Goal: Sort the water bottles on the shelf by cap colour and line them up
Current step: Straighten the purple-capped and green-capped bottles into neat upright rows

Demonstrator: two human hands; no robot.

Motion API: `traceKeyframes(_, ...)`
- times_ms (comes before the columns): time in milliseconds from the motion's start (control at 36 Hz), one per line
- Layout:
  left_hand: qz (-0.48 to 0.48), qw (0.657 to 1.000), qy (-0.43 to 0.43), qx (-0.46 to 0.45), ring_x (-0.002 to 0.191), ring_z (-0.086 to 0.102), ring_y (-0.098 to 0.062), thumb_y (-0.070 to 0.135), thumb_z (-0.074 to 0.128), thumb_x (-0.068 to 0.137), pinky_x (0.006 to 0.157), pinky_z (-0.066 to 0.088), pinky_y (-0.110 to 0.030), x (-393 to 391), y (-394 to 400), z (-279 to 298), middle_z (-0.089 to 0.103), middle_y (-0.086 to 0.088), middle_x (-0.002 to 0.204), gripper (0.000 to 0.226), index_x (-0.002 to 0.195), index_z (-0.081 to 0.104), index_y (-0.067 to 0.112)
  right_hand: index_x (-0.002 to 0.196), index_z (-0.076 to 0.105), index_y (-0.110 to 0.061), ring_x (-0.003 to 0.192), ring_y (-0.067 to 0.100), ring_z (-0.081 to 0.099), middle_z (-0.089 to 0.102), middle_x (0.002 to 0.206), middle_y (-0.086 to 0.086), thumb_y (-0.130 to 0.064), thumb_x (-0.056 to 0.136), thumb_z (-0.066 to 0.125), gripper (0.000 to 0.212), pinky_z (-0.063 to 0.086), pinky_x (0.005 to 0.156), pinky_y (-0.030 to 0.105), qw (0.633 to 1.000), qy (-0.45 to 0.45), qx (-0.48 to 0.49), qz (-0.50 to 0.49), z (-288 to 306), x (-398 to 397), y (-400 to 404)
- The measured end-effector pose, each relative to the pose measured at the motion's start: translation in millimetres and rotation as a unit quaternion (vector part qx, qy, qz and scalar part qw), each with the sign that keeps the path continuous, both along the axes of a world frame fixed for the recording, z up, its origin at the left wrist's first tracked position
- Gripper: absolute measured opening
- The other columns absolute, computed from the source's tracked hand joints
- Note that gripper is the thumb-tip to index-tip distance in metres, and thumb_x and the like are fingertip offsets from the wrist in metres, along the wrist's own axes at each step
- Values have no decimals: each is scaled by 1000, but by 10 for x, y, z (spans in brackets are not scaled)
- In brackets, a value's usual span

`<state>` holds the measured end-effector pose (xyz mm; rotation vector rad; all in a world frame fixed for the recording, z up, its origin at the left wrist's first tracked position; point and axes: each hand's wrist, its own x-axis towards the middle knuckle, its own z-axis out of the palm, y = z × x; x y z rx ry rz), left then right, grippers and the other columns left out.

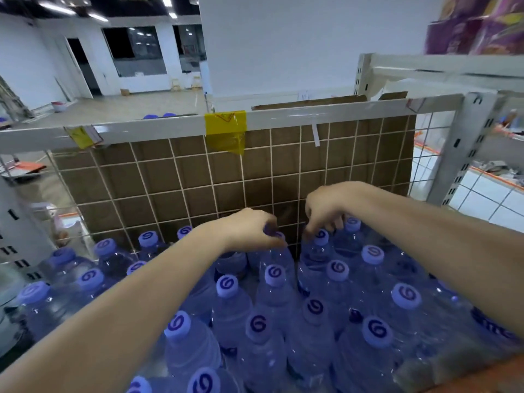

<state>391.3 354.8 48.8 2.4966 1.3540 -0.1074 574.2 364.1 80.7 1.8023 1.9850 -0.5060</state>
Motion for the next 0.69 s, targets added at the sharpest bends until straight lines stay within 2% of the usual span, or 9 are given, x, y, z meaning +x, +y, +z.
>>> traceKeyframes(56,-12,1000,7,-8,102,56,-20,52,60,85,89,49,-38,40,-28,-66,59,-2,115,51,123,54,18,96,64,-9,59,18,61,66,78,8,-39,84,70,33,49,51,24,1000,11,-21,-20,-74,8,-45)
traceKeyframes(111,-10,1000,-8,-14,102,55,-20,47,63,85,87,49,-37,46,-36,-125,58,-3,116,49,124,52,19,91,62,-10,59,19,63,64,78,8,-29,84,72,23,52,51,25,999,37,-5,-25,-164,7,-70)
traceKeyframes(222,-20,999,-32,3,89,53,-18,36,64,86,64,38,-25,17,-26,-156,55,0,97,29,103,51,16,84,62,-11,63,21,68,66,82,9,-27,78,77,22,51,51,25,996,76,39,-8,-207,3,-119)
traceKeyframes(278,-20,999,-23,15,77,48,-15,34,63,87,58,33,-26,-35,-38,-123,52,1,87,29,100,53,11,83,62,-11,62,20,66,66,77,8,-27,77,77,23,50,52,25,996,82,40,1,-195,-8,-142)
traceKeyframes(361,-8,999,-19,25,71,45,-15,34,63,86,58,32,-30,-142,-53,-77,52,-3,82,29,99,57,8,80,61,-12,59,19,65,65,69,5,-27,76,79,23,50,53,24,995,90,42,12,-182,-55,-149)
traceKeyframes(444,-4,999,-25,29,75,49,-18,33,64,86,58,34,-28,-227,-64,-33,58,-9,89,30,99,58,7,86,63,-11,63,19,67,67,77,6,-27,76,80,25,50,50,23,993,109,36,19,-140,-142,-130)
traceKeyframes(528,1,999,-33,20,79,54,-21,33,66,83,63,41,-32,-304,-66,4,60,-6,91,29,99,59,10,88,65,-10,66,20,67,69,85,9,-29,76,80,27,51,51,23,992,121,32,28,-100,-224,-109)
traceKeyframes(611,7,999,-33,17,67,47,-13,30,68,81,56,35,-29,-373,-92,41,52,2,77,23,87,55,12,84,65,-12,65,17,68,69,84,7,-29,75,81,24,50,50,21,990,130,26,37,-109,-290,-80)
traceKeyframes(694,21,999,-42,10,63,43,-12,27,69,79,54,33,-27,-449,-107,39,48,3,73,22,80,52,13,89,66,-13,74,19,69,67,85,4,-27,75,81,24,53,56,23,989,144,10,44,-136,-381,-62)
